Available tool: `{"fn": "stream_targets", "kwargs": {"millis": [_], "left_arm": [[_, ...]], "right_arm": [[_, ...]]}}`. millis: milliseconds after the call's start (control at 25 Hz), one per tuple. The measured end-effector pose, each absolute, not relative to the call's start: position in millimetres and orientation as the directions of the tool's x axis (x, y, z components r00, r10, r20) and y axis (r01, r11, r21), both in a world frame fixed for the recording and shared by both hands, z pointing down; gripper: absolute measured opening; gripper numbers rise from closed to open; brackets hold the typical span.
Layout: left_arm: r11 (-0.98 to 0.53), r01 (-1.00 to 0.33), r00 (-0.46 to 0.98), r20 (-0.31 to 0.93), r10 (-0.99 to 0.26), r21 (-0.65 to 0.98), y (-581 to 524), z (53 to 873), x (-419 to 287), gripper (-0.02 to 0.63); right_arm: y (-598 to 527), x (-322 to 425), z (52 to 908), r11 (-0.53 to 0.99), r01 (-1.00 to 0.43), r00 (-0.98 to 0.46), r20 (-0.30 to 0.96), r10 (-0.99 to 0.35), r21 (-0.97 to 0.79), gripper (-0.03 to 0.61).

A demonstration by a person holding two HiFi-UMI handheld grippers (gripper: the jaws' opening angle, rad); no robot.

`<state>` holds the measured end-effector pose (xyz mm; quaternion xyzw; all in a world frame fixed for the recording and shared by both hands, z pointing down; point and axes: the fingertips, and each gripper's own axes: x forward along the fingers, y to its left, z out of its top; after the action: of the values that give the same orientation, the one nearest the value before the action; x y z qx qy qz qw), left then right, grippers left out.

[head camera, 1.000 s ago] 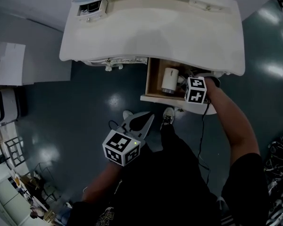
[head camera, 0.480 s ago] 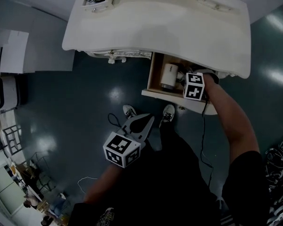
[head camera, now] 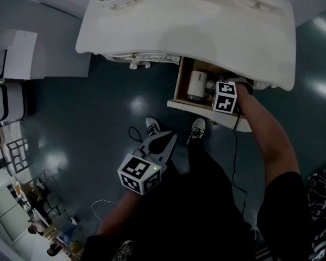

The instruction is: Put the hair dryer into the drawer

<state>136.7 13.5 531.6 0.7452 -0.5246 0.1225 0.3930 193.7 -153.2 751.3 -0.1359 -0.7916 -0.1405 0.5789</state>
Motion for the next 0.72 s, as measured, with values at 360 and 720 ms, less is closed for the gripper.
{"fn": "stream_targets", "kwargs": {"millis": [360, 720], "left_arm": [[-0.171, -0.869, 0.448, 0.592, -0.670, 0.464, 12.6, 531.2, 136.6, 0.003], [-0.257, -0.848, 0.503, 0.552, -0.665, 0.464, 17.9, 519.6, 119.7, 0.003]], "right_arm": [[-153.0, 193.1, 754.5, 0.923, 0.375, -0.293, 0.956, 0.032, 0.084, 0.213], [-159.8, 201.7, 739.7, 0.941, 0.296, -0.292, 0.953, -0.075, 0.164, 0.233]]}}
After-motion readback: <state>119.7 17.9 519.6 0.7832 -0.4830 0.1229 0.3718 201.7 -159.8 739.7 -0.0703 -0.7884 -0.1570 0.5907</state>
